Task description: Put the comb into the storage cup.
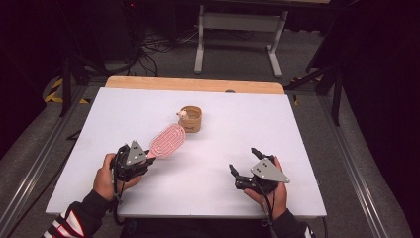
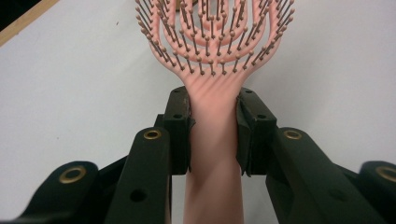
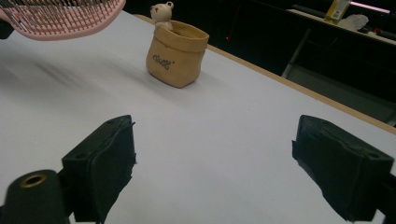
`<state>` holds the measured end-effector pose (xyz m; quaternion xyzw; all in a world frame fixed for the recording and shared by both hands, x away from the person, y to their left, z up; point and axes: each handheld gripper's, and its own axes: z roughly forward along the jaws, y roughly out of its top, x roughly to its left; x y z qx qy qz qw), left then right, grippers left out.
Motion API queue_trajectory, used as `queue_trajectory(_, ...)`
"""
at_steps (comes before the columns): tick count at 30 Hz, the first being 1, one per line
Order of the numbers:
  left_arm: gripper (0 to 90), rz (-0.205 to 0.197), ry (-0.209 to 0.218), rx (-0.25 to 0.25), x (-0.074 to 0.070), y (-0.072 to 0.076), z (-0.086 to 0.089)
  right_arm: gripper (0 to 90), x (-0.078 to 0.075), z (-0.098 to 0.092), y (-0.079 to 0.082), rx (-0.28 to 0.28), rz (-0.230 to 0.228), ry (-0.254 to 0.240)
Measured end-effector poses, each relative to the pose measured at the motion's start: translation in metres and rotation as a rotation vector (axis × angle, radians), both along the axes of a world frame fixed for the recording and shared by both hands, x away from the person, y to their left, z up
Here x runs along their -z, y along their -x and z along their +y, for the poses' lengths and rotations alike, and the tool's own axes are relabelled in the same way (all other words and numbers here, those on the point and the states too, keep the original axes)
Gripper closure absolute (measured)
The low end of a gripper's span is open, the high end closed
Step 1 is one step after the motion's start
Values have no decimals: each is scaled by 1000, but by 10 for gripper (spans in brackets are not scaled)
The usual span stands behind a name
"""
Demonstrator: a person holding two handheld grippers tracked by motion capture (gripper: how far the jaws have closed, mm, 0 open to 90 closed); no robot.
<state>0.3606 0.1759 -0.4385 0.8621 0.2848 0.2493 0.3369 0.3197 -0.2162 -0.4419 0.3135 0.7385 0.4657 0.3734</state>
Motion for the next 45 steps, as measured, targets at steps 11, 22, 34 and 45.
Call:
queue_trajectory(11,696,-57,77,0,1,7,-6,96,-15,19,-8,-79,30,-114)
queue_trajectory(22,696,-156,143,9,2,17,-21,68,-32,40,-21,-137,79,-202)
queue_trajectory(34,696,-194,185,55,4,21,-42,56,-38,72,-35,-257,164,-286)
queue_trajectory(45,697,-224,195,109,8,26,-65,48,-36,86,-50,-274,245,-347)
